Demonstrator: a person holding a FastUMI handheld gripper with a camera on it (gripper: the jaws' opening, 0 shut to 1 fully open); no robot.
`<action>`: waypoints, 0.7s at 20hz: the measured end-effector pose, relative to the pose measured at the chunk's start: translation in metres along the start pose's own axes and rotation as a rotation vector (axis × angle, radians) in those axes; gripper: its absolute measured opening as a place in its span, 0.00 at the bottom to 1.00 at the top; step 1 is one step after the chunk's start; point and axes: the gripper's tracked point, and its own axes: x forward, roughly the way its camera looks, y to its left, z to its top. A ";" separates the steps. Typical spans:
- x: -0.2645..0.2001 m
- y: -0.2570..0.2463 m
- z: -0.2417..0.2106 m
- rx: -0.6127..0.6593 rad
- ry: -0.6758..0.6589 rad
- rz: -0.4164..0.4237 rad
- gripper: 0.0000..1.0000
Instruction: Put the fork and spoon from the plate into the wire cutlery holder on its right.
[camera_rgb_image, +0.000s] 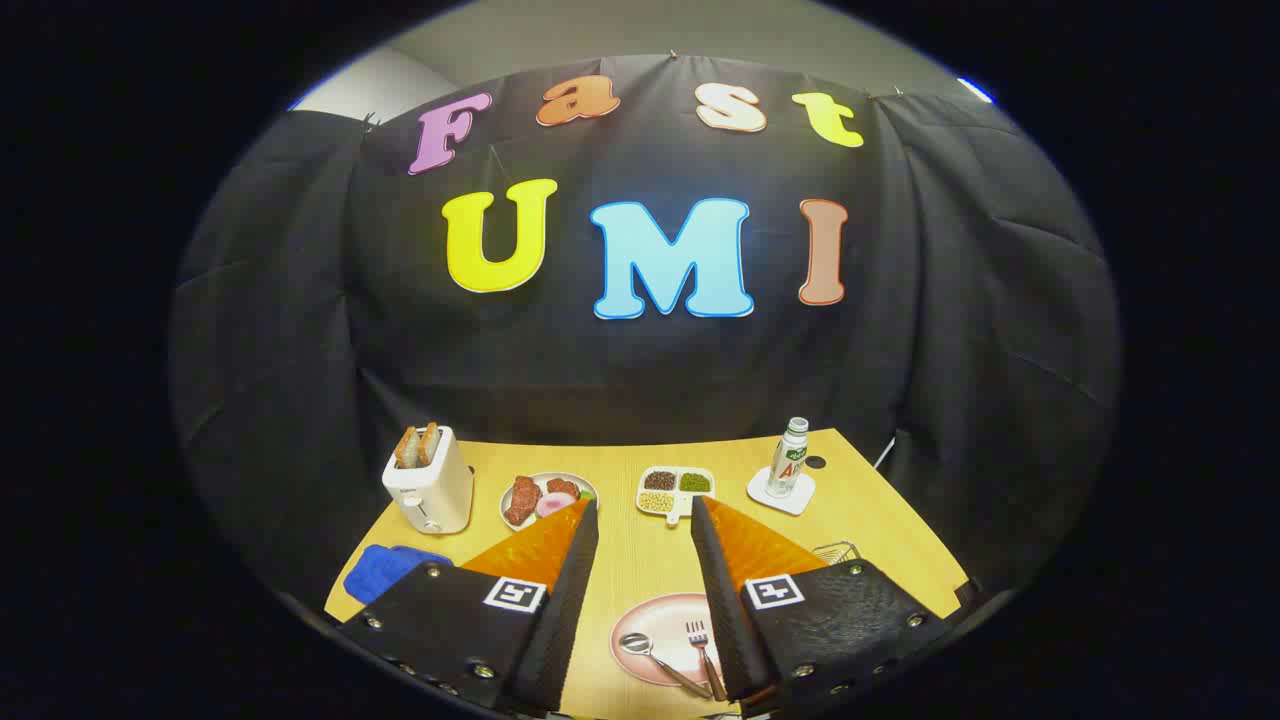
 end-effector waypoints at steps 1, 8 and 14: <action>0.000 -0.002 0.002 0.002 -0.004 -0.003 0.58; 0.006 -0.015 -0.011 0.004 0.038 -0.026 0.58; 0.010 -0.023 -0.012 0.015 0.047 -0.039 0.58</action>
